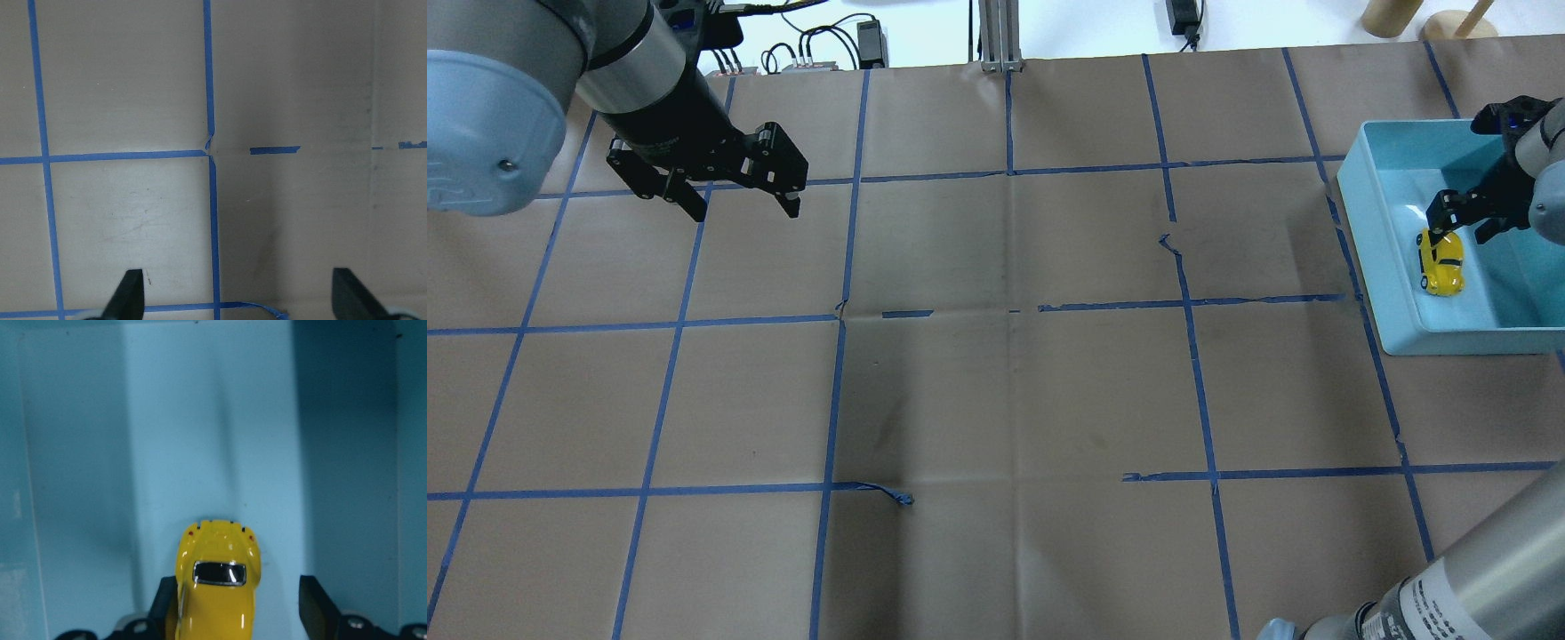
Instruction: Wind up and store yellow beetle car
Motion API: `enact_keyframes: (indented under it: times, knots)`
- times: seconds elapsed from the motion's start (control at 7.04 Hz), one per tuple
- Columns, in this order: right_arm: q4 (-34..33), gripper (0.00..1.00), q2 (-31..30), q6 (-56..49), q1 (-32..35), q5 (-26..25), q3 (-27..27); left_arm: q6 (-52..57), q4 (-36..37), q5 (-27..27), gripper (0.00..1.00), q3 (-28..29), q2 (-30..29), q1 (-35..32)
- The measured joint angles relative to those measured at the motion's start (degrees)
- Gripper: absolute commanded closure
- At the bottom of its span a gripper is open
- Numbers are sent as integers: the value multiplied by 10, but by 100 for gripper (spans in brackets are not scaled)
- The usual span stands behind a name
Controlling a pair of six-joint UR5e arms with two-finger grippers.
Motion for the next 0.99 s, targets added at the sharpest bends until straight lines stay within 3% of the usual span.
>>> enact_keyframes:
  times: [0.28,0.57,0.99]
  knots:
    - [20,0,-15,18,3,-1,-14,1,0,0,1,-2,0,0]
    - [118,0,-68,62,32,2,-52,1,0,0,1,-2,0,1]
    - [228,0,-174,130,120,2,-65,1,0,0,1,-1,0,1]
